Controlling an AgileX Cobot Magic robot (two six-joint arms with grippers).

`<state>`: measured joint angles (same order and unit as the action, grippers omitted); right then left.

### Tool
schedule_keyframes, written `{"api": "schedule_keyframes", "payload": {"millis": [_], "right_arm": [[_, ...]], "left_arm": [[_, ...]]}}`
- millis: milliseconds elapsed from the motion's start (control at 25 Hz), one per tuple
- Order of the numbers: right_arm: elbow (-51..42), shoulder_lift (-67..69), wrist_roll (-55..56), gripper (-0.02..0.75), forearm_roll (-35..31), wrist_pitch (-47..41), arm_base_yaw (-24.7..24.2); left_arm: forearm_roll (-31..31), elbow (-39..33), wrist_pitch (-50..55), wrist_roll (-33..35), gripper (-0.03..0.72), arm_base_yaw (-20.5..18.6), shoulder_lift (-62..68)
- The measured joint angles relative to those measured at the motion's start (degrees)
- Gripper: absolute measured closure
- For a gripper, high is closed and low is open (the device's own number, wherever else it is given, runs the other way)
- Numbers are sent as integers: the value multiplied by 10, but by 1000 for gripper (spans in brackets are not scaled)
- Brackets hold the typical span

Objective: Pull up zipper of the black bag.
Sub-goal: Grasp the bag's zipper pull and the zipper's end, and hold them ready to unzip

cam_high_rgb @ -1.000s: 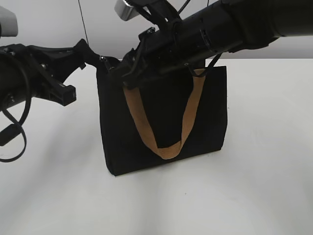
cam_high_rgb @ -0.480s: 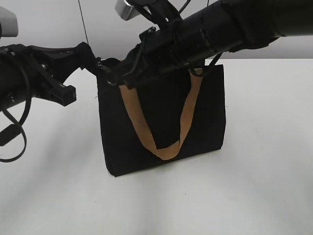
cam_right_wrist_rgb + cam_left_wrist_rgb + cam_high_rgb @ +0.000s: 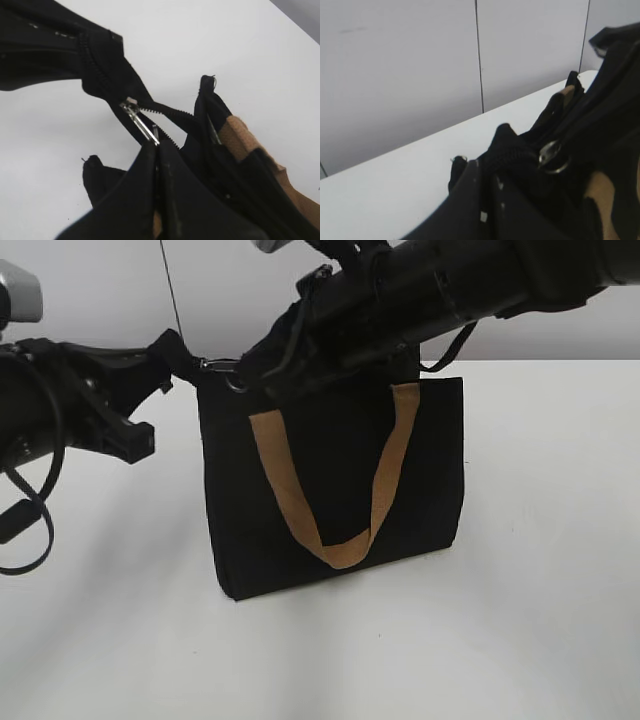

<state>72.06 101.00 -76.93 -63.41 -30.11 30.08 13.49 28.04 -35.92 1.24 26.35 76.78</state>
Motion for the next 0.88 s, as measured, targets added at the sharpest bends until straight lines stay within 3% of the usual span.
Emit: {"api": "schedule_keyframes", "payload": {"millis": [480,880], "right_arm": [[0,-4,38,738,36,-4,-11],[0,-4,66,738,67,-7,-27]], "left_arm": [[-40,0,109,1,694,-42,0],[-47,0,149,1,694,-43,0]]}}
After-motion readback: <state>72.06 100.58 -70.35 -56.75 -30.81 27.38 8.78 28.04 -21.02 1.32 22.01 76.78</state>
